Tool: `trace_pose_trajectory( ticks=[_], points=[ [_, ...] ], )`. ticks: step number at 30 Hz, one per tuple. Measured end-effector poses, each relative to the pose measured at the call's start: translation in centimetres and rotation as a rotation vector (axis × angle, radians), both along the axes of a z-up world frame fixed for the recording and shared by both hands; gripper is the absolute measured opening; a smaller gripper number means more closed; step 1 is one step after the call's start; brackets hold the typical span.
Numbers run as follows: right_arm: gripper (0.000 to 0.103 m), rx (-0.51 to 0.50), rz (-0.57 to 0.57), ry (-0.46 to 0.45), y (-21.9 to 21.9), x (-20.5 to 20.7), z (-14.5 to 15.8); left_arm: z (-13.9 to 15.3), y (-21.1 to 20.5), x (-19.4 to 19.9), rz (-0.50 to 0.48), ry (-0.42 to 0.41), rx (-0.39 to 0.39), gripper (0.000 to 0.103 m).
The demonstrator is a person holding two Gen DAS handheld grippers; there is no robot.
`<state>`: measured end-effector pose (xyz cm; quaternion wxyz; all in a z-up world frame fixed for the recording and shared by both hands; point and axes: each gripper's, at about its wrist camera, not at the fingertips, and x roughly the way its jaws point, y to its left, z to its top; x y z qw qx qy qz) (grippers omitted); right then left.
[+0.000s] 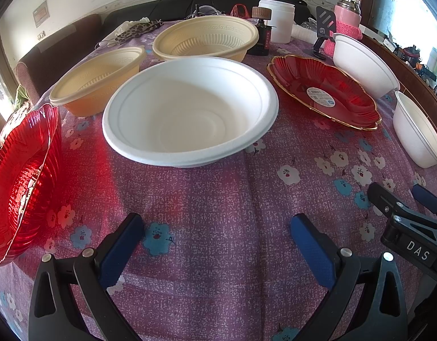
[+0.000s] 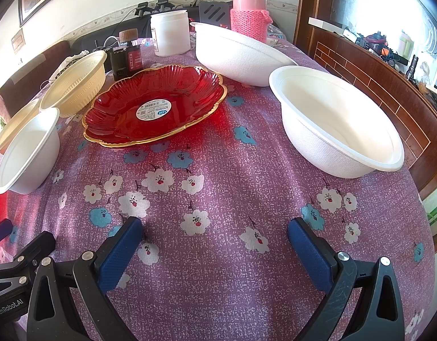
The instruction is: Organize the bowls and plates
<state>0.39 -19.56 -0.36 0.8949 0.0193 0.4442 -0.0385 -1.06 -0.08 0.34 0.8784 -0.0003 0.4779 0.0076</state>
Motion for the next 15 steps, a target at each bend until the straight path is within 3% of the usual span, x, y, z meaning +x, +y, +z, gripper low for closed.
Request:
trace_pose_trajectory(
  ticks=[15],
  points=[
    [0.102,0.0,0.0,0.0,-0.01,-0.02,0.02,-0.03,0.0,0.01,0.004,-0.001,-0.001,0.103]
  ],
)
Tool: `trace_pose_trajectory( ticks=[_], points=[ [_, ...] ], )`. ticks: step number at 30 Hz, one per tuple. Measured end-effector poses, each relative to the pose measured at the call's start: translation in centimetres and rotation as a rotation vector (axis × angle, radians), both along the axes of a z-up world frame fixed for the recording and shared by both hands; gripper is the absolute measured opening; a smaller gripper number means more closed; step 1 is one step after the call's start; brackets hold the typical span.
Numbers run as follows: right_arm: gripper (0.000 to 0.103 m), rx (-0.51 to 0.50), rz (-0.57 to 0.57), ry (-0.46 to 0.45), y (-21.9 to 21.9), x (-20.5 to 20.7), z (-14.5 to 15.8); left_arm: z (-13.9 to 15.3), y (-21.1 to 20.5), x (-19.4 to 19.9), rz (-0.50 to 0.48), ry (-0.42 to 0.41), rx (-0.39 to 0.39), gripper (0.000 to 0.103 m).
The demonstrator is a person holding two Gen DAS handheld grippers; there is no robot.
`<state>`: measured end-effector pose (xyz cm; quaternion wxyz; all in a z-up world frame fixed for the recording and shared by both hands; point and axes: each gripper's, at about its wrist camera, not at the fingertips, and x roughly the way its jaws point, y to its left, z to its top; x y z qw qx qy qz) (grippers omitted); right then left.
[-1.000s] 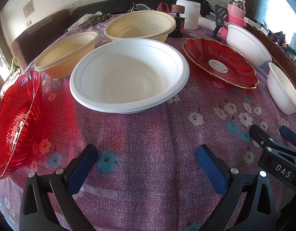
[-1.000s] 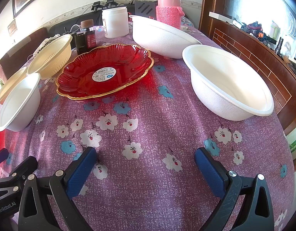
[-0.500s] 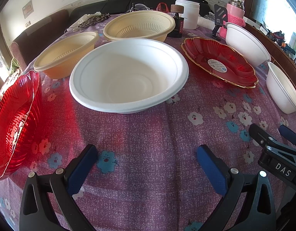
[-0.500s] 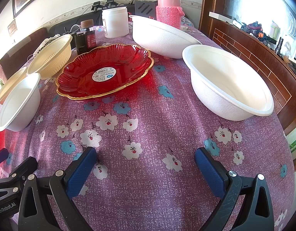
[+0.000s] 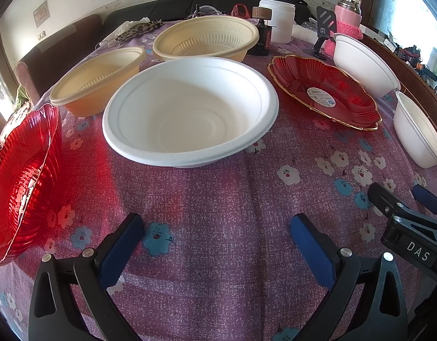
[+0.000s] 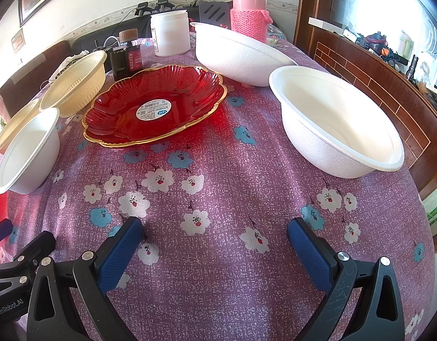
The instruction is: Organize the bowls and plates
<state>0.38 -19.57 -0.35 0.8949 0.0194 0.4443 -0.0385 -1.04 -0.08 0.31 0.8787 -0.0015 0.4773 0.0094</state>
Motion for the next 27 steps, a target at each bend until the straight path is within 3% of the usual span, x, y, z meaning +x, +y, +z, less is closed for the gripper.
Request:
trace_pose_trajectory(
  ticks=[14,19,27],
  points=[
    [0.102,0.01,0.011,0.002,-0.16,-0.2,0.09,-0.06,0.02,0.13,0.005,-0.001,0.001,0.103],
    [0.102,0.019,0.03,0.062,-0.25,-0.43,0.31,-0.08,0.02,0.15,0.008,-0.003,0.002,0.103],
    [0.102,0.02,0.006,0.07,-0.26,-0.76,0.32,-0.07,0.07,0.4,0.013,-0.005,0.004,0.103]
  ],
)
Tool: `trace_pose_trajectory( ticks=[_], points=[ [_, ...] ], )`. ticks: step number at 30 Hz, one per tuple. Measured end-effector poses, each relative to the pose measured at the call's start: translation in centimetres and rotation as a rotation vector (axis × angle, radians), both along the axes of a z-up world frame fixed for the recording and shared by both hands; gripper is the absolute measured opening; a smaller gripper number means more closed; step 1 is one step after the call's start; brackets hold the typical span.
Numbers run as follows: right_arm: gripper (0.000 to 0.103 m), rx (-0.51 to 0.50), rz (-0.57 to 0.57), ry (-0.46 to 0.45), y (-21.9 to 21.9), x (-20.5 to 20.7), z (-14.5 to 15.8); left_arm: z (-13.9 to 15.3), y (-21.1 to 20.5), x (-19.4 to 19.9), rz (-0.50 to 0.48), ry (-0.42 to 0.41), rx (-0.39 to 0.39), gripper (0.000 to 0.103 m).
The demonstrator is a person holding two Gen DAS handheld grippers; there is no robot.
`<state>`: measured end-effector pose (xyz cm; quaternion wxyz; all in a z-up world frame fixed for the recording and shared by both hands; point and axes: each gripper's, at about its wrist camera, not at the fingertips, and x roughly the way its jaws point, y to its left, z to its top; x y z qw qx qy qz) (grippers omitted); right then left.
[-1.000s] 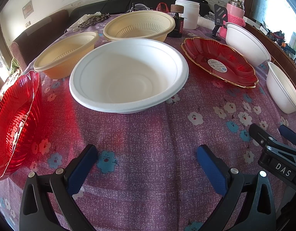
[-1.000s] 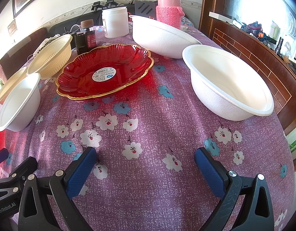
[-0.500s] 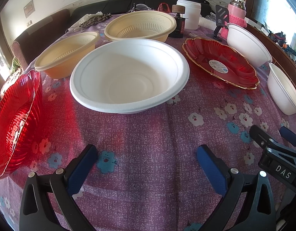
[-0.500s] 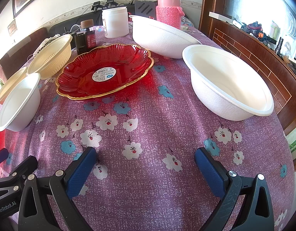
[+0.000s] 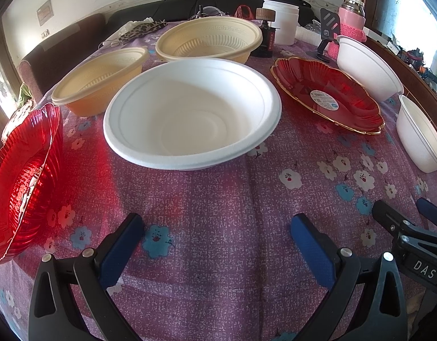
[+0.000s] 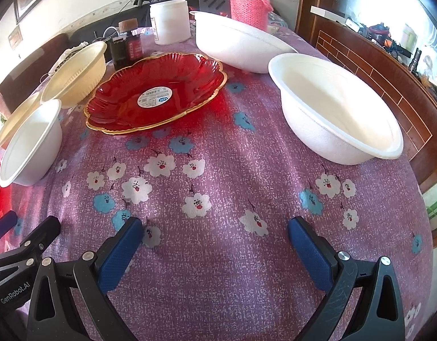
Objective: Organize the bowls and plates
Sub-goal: 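Reach the left gripper toward the large white bowl's rim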
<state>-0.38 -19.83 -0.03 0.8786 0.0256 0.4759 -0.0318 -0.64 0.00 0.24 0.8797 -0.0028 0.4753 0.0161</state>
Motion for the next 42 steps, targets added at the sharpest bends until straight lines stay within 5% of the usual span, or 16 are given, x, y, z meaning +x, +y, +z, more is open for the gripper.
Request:
trace_pose_trajectory(
  ticks=[33,35,38,42],
  points=[
    [0.102,-0.017,-0.007,0.001,0.1,-0.1,0.0,-0.1,-0.1,0.0,-0.035,0.004,-0.006,0.103],
    [0.102,-0.025,0.022,0.024,0.1,0.5,0.1,0.2,0.6,-0.3,-0.062,0.019,-0.051,0.102],
    [0.1,-0.025,0.033,0.11,0.0,1.2,1.1,1.9,3.5,-1.8,-0.086,0.028,-0.257,0.094],
    [0.097,0.06,0.066,0.009,1.0,0.6,5.1,4.3,7.7,-2.4,-0.054,-0.005,-0.34,0.089]
  ],
)
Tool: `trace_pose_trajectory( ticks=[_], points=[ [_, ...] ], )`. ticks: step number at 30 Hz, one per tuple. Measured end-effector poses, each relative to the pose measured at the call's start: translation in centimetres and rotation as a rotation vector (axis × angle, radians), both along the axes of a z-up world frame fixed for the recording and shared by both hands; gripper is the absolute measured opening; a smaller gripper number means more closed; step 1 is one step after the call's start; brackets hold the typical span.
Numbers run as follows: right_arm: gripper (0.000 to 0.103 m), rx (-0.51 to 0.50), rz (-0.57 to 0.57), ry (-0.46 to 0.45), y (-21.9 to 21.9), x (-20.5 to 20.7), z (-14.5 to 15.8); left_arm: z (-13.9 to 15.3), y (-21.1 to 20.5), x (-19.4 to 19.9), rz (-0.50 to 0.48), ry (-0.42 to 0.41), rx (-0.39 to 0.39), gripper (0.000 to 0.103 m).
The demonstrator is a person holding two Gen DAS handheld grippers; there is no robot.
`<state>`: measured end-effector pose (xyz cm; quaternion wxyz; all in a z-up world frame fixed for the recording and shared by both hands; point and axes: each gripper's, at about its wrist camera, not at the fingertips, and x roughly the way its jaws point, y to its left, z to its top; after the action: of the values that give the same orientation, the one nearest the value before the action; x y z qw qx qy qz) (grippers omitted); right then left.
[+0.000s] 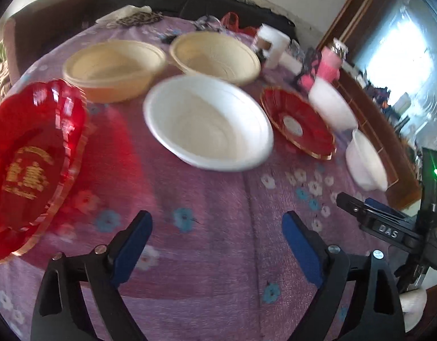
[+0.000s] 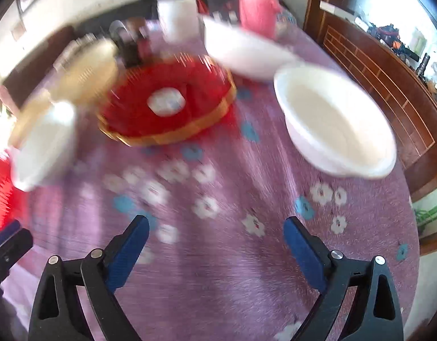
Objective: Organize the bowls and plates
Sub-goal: 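Reach the left gripper toward the large white bowl's rim, then close the left gripper on the large white bowl's rim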
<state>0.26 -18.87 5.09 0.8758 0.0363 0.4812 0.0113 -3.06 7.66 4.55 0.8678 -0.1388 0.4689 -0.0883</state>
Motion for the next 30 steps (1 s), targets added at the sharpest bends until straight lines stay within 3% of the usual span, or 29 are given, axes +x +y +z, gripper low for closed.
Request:
trace_pose_trajectory(
  ticks=[4,5,8,9,12,15,20,25,30],
  points=[
    [0.098,0.132,0.078,-0.052,2.8,1.0,1.7,2.1,2.5,1.4,0.038,-0.035,-0.016,0.086],
    [0.098,0.173,0.095,-0.052,3.6,1.6,1.6,2.4,2.8,2.0,0.036,-0.038,-0.026,0.079],
    [0.094,0.273,0.118,-0.044,5.6,3.4,0.6,2.1,3.2,4.8,0.017,0.015,-0.049,0.046],
    [0.09,0.294,0.119,-0.038,6.1,3.8,0.2,1.6,3.4,6.0,0.019,0.049,-0.053,0.041],
    [0.087,0.388,0.118,-0.011,7.4,5.5,-0.9,0.7,4.2,7.9,0.041,0.095,-0.063,0.041],
    [0.087,0.413,0.125,-0.01,8.4,6.4,-1.7,0.3,4.1,9.4,0.054,0.109,-0.025,0.041],
    [0.085,0.422,0.13,-0.02,9.8,7.2,-2.3,-0.4,3.8,10.4,0.072,0.135,0.002,0.041],
    [0.068,0.427,0.148,-0.013,10.4,7.4,-3.2,-1.3,3.2,11.2,0.073,0.155,0.034,0.041],
    [0.066,0.423,0.155,-0.02,10.9,7.7,-3.7,-1.3,2.6,11.7,0.073,0.147,0.064,0.041]
  ],
)
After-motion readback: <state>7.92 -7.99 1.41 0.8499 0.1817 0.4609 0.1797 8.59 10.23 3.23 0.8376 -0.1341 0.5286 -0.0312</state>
